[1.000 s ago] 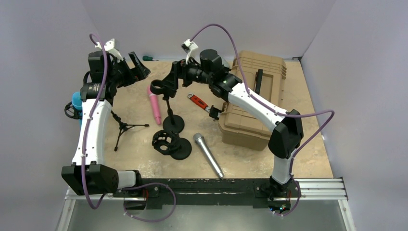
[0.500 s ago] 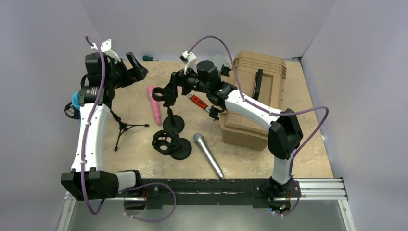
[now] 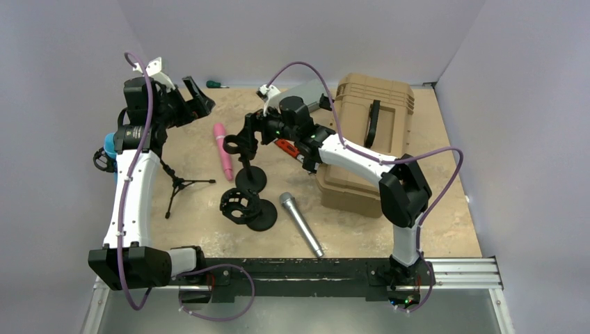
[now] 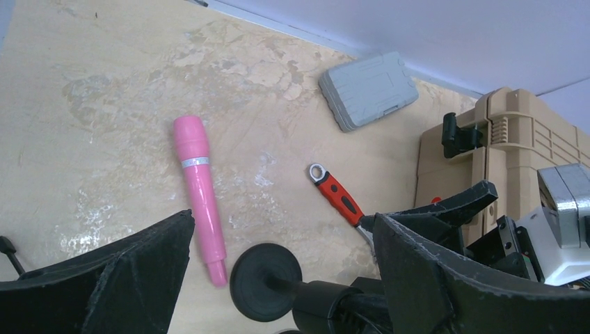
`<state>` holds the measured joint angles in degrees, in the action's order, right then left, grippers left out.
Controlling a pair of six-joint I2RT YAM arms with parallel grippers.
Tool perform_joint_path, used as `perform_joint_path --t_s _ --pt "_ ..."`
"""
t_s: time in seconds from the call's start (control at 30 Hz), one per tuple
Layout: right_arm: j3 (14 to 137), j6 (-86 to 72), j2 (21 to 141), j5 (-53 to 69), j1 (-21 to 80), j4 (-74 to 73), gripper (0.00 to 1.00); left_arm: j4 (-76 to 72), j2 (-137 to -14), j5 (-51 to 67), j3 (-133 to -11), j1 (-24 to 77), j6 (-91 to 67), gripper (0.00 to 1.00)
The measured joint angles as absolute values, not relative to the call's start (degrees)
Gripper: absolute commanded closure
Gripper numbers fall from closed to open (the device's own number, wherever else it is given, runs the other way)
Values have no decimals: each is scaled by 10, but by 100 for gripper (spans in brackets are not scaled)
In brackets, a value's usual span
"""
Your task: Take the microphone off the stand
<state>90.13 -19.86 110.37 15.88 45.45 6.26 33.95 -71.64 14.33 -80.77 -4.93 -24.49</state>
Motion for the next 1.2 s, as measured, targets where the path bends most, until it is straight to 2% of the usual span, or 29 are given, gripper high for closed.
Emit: perform_joint_path --t_s 0.3,0.63,0.77,0.9,1.2 --pt "943 -175 1107 159 456 1 13 316 -701 179 -795 -50 -244 3" --pt "1033 -157 1116 157 456 -40 12 224 -593 203 -717 -47 -224 3" --pt "1025 -153 1096 132 456 -45 12 223 -568 141 -717 5 -180 3" --pt "965 -142 1032 97 456 -45 12 278 -563 94 -753 72 -152 5" --pt "861 -125 911 85 450 6 12 439 -469 -88 -831 76 -139 0"
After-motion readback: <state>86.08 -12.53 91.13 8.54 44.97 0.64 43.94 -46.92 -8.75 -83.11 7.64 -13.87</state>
